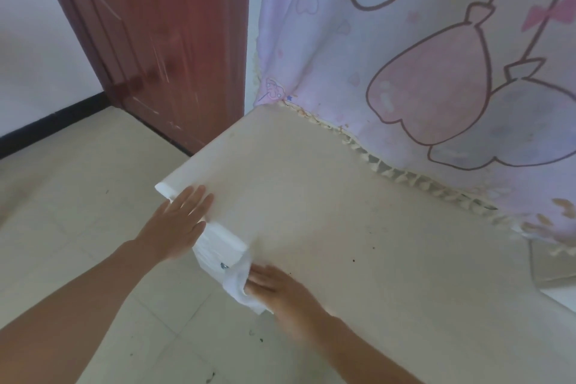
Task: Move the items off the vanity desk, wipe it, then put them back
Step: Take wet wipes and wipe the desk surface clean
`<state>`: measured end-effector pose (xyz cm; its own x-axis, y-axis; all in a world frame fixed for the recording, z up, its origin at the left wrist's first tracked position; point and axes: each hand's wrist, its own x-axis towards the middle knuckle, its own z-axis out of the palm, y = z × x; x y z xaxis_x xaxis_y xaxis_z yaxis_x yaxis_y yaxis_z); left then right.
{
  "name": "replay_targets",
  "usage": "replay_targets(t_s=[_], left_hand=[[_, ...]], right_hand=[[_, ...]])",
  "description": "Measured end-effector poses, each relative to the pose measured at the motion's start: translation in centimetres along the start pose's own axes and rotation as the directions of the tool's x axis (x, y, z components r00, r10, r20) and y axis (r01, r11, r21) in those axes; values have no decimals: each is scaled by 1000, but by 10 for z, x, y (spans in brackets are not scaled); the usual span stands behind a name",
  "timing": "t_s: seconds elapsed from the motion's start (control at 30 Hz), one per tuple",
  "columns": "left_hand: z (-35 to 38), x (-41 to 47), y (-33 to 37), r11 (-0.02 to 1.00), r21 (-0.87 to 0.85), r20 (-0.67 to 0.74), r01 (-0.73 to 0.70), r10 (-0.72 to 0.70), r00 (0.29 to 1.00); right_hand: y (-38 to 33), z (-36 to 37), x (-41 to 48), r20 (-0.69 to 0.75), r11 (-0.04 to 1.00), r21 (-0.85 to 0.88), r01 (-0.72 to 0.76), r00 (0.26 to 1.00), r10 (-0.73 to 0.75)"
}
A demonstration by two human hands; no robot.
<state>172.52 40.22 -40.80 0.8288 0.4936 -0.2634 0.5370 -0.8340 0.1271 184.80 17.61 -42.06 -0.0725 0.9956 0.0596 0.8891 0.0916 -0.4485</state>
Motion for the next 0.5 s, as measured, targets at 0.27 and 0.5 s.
replay_targets(t_s=[0.27, 0.5], left_hand=[[1, 2, 1, 1000, 29, -18, 10, -10, 1000], [0, 4, 0, 998, 53, 23, 14, -15, 1000]], right_hand=[[97, -98, -65, -440, 600, 357, -716, 438, 784], [144, -110, -103, -323, 328, 153, -932, 267, 908]])
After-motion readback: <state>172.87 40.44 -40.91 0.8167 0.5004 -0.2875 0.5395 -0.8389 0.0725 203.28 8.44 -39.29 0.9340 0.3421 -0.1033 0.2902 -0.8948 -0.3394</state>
